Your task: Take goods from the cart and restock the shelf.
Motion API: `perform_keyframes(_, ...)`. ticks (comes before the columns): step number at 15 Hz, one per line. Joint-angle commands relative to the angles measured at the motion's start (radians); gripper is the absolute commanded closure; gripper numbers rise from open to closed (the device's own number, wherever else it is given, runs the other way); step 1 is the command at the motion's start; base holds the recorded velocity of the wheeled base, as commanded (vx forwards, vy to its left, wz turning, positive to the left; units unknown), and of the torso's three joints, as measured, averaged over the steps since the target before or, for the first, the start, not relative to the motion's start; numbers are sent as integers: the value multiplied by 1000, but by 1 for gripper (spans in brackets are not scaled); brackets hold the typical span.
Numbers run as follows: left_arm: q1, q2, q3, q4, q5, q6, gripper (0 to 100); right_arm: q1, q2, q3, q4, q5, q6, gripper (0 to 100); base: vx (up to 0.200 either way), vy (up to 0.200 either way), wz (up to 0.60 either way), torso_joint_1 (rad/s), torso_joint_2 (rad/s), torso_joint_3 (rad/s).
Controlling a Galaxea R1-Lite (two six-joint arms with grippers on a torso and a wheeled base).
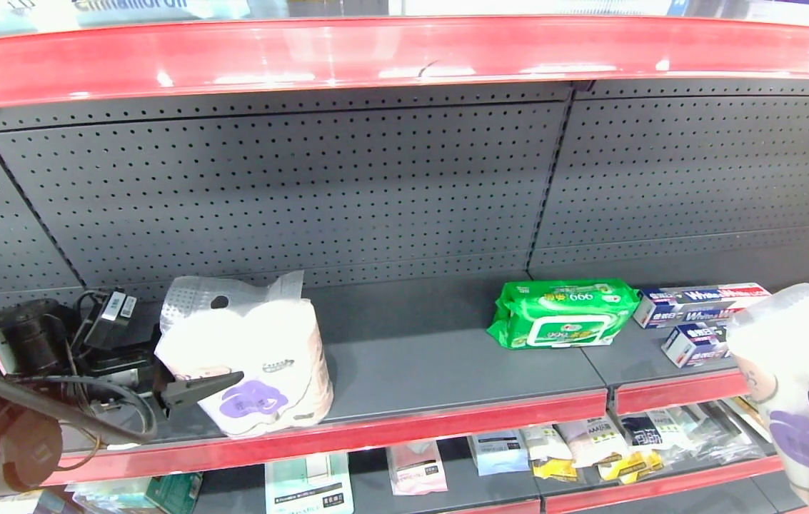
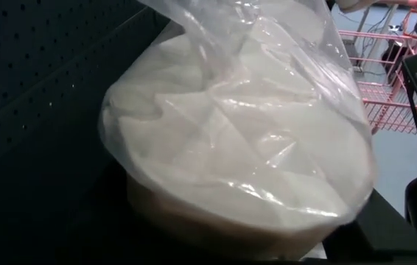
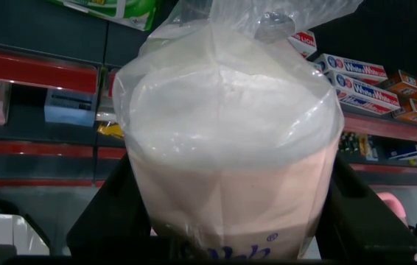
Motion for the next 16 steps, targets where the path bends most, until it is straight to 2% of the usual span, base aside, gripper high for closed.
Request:
perform_keyframes(1, 1, 22, -8, 0, 4, -1, 100, 2, -3, 1, 0, 0, 0, 100, 0, 0, 0, 0, 0, 0)
perform_keyframes(4, -9, 62, -29, 0, 2, 0, 100, 2, -3, 1, 0, -1, -1, 100, 0, 0, 0, 0, 0, 0)
perform_keyframes(8, -63, 65, -34, 0, 4, -1, 100, 2, -2, 0, 0, -1, -1, 100, 0, 0, 0, 0, 0, 0)
perform_keyframes(13, -65, 63, -39, 0, 37, -3, 100, 0, -3, 1, 0, -1, -1, 100, 0, 0, 0, 0, 0, 0)
perform_keyframes(16, -63, 76, -26, 0, 37, -9, 100, 0, -3, 0, 0, -1, -1, 100, 0, 0, 0, 0, 0, 0)
